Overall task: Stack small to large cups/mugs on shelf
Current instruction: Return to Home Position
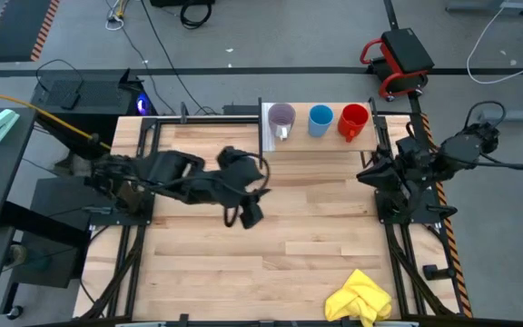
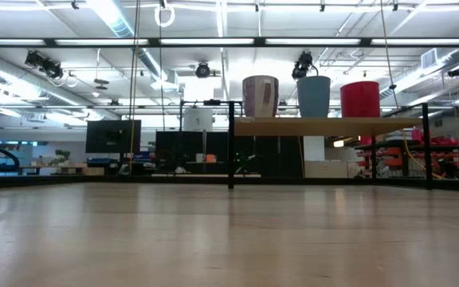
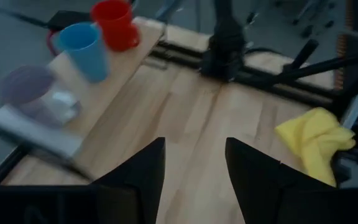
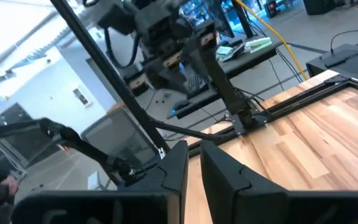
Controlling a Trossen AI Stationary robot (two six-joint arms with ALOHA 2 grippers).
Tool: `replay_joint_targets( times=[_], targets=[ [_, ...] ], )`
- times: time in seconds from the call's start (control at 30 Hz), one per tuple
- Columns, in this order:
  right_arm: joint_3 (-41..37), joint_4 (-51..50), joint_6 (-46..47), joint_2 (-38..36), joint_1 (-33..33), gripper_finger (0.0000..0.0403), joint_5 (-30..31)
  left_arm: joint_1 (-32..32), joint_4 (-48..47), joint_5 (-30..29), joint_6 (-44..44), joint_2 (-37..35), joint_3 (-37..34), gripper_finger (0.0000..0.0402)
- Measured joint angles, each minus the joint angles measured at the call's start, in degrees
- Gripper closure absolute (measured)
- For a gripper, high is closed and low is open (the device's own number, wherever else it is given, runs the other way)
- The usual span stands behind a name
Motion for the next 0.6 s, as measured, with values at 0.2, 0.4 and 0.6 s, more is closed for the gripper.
replay_joint_targets(
  times=[0.2,0.4,0.6],
  targets=[
    [-5.1,2.8,0.2,-4.8,0.0,0.0353,0.0,2.9,12.4,10.4,8.2,3.0,0.0,0.0228],
    [-7.9,3.1,3.0,-6.0,0.0,0.0353,-0.6,7.6,12.1,13.4,10.8,1.0,0.0,0.0223],
    [-8.6,3.8,3.1,-5.8,0.0,0.0353,-0.7,10.6,15.8,18.0,13.4,0.3,0.0,0.0229]
  ],
)
